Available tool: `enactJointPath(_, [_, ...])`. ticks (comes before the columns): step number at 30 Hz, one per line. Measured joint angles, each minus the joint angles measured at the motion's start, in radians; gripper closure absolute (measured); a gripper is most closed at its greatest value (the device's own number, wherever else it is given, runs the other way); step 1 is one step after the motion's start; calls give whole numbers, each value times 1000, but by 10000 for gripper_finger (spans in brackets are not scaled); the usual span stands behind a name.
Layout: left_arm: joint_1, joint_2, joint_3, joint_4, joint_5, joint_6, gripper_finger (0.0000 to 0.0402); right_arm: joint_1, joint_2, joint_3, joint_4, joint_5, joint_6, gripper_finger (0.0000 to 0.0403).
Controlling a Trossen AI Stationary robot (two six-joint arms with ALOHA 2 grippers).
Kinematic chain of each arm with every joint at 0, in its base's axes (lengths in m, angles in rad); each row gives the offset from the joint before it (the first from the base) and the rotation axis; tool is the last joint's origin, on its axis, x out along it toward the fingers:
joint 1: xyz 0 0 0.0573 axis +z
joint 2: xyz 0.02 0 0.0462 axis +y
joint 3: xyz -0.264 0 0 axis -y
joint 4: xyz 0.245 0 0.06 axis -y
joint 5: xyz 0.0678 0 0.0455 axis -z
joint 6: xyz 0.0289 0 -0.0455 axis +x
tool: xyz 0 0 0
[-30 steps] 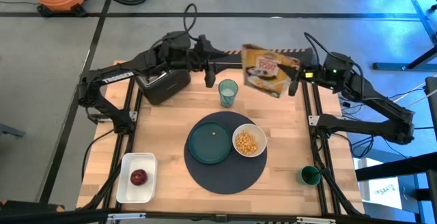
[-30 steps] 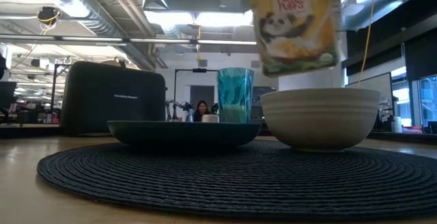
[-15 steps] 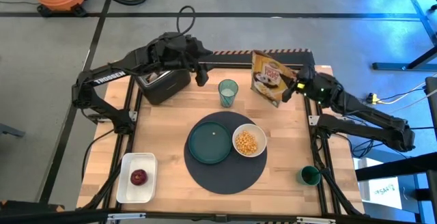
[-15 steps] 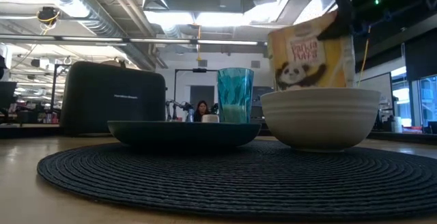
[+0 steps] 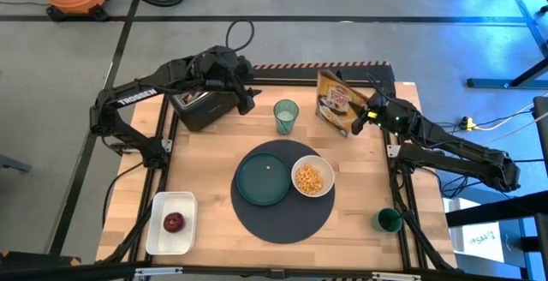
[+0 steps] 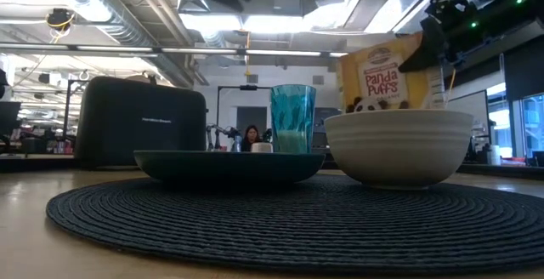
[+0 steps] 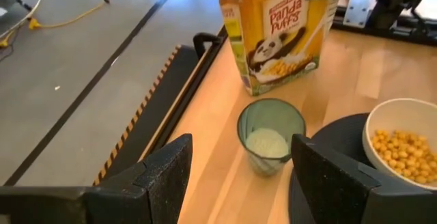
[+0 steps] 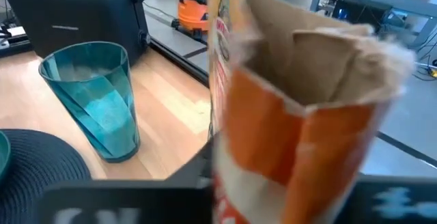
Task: Arrange a breakfast setting
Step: Pour the cereal from the cereal box into the white bowl, then put the bagel on the green plate
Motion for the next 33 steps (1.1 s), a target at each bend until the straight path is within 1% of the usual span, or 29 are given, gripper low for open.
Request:
enactJointPath(7, [20,0,0,-20,2,4,157,0,-37,-1,-4,1,75,248])
enactJointPath(9, [24,-3,0,-20,5,4,157,0,-57,2,-6,7,95,226])
enactJointPath(12, [28,-14,0,-19,7,4,157,0,-86,25,-4,10,95,206])
enactJointPath(15, [30,-31,0,-9,12,4,157,0,-108,63,-3,13,87,198])
enactJointPath(22, [41,-45,0,36,13,-17,157,0,-116,144,0,18,41,196])
enactJointPath(24, [41,-43,0,68,-8,-15,157,0,-116,160,5,7,41,196])
enactJointPath(27, [37,-29,0,128,-47,6,157,0,-117,169,39,-31,41,196])
enactJointPath(33, [25,-11,0,292,-18,-11,157,0,-109,169,138,-164,41,196])
